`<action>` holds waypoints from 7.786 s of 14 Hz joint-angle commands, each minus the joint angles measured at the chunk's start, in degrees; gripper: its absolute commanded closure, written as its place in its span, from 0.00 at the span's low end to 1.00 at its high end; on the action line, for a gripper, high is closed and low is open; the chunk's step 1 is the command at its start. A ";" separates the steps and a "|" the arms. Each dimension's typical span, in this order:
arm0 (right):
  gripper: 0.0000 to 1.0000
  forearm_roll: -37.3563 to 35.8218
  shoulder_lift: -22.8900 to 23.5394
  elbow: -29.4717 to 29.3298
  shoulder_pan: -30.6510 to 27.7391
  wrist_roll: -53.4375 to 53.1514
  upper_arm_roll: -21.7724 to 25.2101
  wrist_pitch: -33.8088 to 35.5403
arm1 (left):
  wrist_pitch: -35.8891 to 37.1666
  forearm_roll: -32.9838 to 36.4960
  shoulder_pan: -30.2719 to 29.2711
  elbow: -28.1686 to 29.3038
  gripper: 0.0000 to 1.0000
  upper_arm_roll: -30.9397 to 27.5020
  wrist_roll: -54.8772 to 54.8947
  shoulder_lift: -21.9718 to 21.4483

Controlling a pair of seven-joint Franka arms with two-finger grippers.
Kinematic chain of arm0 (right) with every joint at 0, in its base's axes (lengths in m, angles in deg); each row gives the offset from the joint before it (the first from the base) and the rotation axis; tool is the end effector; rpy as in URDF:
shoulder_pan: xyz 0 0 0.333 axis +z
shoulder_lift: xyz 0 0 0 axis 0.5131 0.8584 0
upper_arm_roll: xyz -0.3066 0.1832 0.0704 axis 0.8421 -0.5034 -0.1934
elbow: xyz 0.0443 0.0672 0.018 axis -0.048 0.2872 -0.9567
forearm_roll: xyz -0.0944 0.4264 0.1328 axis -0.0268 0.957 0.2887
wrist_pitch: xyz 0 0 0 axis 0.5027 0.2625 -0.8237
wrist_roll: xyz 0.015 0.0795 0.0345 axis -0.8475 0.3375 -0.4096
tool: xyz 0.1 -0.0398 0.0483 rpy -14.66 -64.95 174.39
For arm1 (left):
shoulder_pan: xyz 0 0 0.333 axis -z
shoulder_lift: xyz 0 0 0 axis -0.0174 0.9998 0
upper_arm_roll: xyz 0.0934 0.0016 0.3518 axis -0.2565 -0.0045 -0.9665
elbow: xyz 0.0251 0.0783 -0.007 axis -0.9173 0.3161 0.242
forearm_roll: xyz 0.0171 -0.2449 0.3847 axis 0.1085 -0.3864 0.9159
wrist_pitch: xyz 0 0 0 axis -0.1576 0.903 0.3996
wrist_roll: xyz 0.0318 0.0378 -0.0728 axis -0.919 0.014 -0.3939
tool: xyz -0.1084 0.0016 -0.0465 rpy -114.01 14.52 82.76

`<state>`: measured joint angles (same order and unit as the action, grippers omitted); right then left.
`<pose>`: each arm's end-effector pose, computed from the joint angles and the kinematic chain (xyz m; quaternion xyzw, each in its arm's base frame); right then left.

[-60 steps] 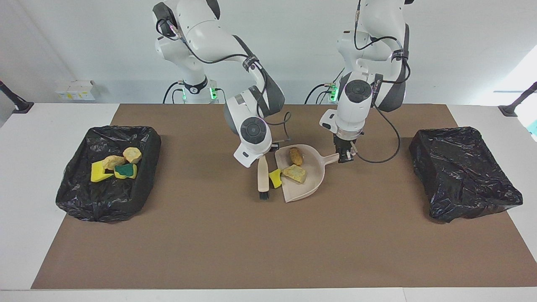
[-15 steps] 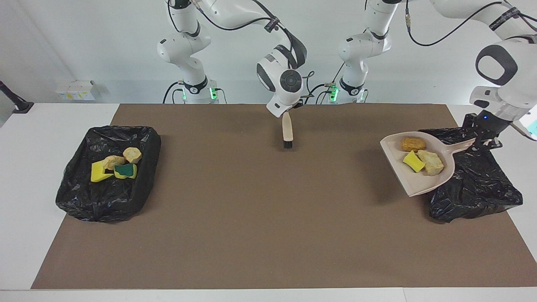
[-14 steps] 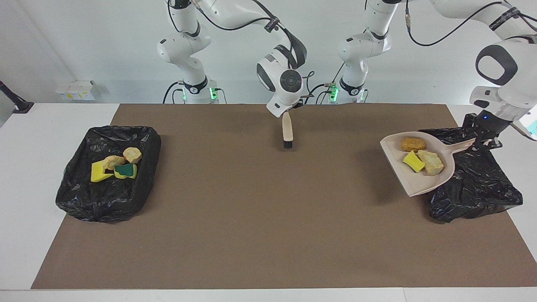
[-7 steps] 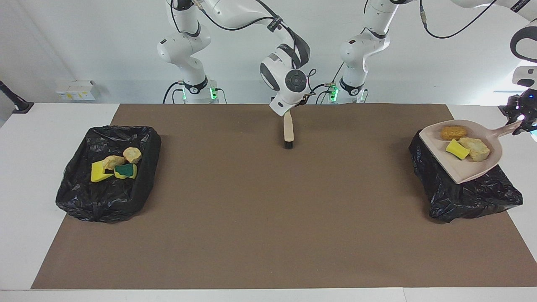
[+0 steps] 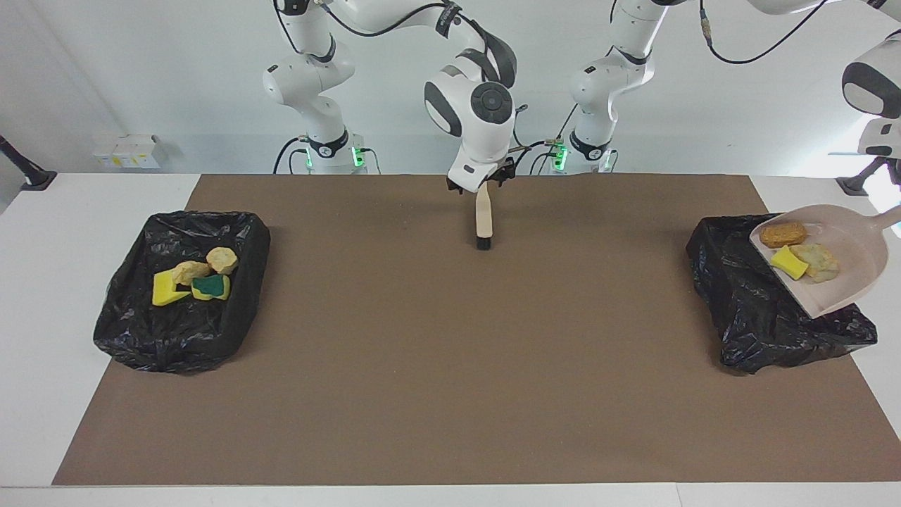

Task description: Sweep and dump trash in bin

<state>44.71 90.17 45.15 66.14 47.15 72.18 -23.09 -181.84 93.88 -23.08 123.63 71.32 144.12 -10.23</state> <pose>0.4923 0.4399 0.4475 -0.9822 -0.1105 0.1482 0.0331 0.6163 0.3042 0.5818 -0.6943 0.6484 0.1790 0.2557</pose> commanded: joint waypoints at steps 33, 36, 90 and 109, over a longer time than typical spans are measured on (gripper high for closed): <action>0.00 -12.03 -10.08 -14.27 -38.00 21.76 2.36 14.52 | 13.08 -17.99 21.69 6.75 1.00 0.34 -30.82 -7.27; 0.00 -11.07 -12.02 -11.62 -38.00 21.50 2.36 12.93 | 12.47 -21.05 27.14 8.77 1.00 0.34 -43.90 -6.22; 0.00 -10.45 -12.64 -10.91 -37.56 20.01 2.45 12.06 | 6.48 -39.97 48.63 0.26 0.00 -0.98 -113.06 6.19; 0.00 -10.45 -12.64 -10.91 -37.56 20.01 2.45 12.06 | 37.42 -35.13 32.96 -6.95 0.00 -4.76 -93.97 -10.88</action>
<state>33.33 78.75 32.72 29.01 68.08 74.82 -9.85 -146.36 58.19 9.93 119.08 66.83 48.22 -22.79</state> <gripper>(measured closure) 0.000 0.000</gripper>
